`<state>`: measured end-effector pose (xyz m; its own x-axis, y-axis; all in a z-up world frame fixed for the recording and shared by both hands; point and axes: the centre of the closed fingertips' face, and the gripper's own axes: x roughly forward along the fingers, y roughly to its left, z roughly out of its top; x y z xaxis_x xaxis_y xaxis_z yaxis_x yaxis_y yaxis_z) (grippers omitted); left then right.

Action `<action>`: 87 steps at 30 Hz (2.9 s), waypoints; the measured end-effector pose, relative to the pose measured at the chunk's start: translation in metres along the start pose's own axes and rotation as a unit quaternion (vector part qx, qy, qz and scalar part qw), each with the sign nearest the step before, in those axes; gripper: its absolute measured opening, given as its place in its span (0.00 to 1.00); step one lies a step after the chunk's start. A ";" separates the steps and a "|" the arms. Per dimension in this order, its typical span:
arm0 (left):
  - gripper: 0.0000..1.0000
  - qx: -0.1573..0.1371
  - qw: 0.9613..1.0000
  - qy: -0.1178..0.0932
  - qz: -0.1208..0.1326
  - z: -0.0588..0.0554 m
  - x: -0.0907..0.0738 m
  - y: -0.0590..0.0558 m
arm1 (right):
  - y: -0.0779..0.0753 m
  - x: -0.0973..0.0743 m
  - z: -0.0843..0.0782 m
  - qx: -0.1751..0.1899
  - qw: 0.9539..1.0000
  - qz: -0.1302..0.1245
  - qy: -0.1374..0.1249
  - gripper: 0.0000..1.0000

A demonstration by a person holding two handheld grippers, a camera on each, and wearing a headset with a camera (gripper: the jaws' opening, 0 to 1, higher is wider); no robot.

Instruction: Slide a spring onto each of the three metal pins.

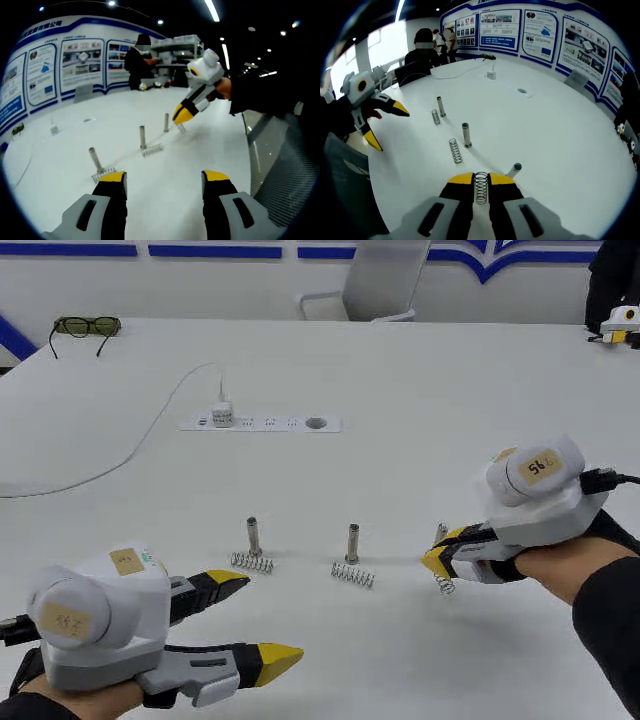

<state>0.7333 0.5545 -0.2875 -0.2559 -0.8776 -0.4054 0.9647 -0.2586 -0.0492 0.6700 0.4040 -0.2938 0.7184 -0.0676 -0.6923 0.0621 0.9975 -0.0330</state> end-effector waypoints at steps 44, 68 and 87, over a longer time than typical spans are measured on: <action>0.30 -0.040 0.993 -0.077 -0.074 0.050 0.049 -0.035 | 0.105 -0.025 0.072 0.017 0.984 0.122 -0.126 0.11; 0.11 0.003 0.994 -0.097 -0.059 0.061 0.043 -0.031 | 0.109 -0.035 0.075 -0.010 0.983 0.124 -0.136 0.11; 0.24 0.008 0.994 -0.091 -0.055 0.057 0.042 -0.031 | 0.096 -0.037 0.075 -0.015 0.985 0.111 -0.134 0.11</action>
<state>0.6889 0.5028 -0.2513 -0.3686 -0.9015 -0.2267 0.9294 -0.3625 -0.0699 0.7008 0.5007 -0.2174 0.8697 0.1530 -0.4692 -0.1340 0.9882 0.0740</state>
